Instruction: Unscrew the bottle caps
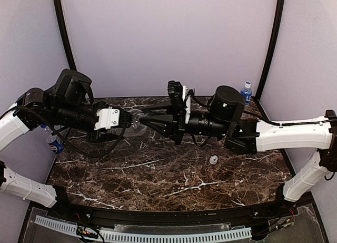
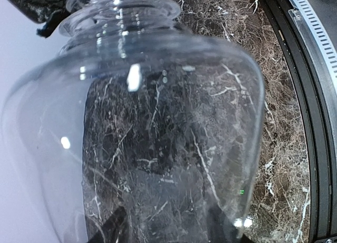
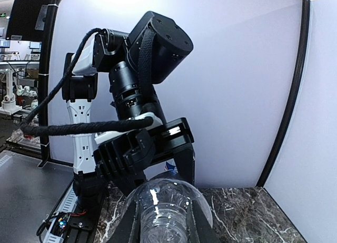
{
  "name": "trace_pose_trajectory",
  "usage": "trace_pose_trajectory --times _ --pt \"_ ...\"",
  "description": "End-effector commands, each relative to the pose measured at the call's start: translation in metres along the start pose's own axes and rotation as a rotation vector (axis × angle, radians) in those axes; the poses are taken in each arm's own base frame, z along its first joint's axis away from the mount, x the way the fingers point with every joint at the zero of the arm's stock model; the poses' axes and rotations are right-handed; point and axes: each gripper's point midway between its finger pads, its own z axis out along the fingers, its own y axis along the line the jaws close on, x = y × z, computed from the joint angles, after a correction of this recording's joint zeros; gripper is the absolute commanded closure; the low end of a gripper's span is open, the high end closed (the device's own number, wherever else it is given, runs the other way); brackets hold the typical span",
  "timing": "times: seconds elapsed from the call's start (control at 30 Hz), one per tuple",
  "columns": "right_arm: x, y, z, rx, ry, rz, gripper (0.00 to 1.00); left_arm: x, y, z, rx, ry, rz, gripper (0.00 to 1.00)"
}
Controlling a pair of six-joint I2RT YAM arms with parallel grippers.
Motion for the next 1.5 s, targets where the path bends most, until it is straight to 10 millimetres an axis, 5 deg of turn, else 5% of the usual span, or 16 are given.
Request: trace_pose_trajectory --times 0.0,0.13,0.23,0.47,0.57,0.6,0.63,0.7,0.8,0.93,1.07,1.17,1.47 --pt "-0.012 0.000 0.000 0.005 -0.010 -0.013 0.79 -0.005 0.005 -0.005 -0.009 -0.020 -0.014 0.62" --pt "-0.001 -0.002 -0.004 0.030 0.033 -0.015 0.62 -0.006 0.005 -0.006 -0.011 -0.021 -0.015 0.62" --pt "0.004 -0.005 -0.007 0.055 0.048 -0.016 0.61 -0.005 0.005 -0.006 -0.012 -0.020 -0.014 0.62" --pt "0.001 -0.007 -0.006 0.061 0.053 -0.004 1.00 -0.005 0.005 -0.006 -0.012 -0.021 -0.012 0.62" --pt "0.007 -0.010 -0.004 0.072 0.101 0.013 1.00 -0.005 0.005 -0.006 -0.014 -0.022 -0.014 0.61" --pt "0.011 -0.012 -0.003 0.079 0.125 0.020 1.00 -0.005 0.006 -0.007 -0.018 -0.020 -0.014 0.53" --pt "0.010 -0.014 -0.003 0.086 0.143 0.027 1.00 -0.005 0.006 -0.006 -0.022 -0.019 -0.013 0.28" --pt "0.016 -0.019 -0.003 0.097 0.203 0.052 1.00 -0.002 0.012 -0.004 -0.059 -0.009 -0.020 0.05" --pt "0.038 -0.034 -0.011 0.152 0.340 0.108 1.00 0.011 0.022 -0.001 -0.142 0.046 -0.010 0.02" --pt "0.086 -0.073 -0.050 0.340 0.597 0.218 1.00 0.017 0.027 -0.006 -0.189 0.063 0.010 0.01" --pt "0.134 -0.140 -0.128 0.744 0.887 0.349 1.00 0.020 0.019 -0.006 -0.163 0.061 0.003 0.01" --pt "0.160 -0.173 -0.178 0.943 1.070 0.433 1.00 0.023 0.016 -0.003 -0.156 0.063 -0.003 0.01" --pt "0.197 -0.223 -0.207 0.984 1.133 0.571 1.00 0.033 0.014 -0.001 -0.164 0.084 -0.019 0.01"
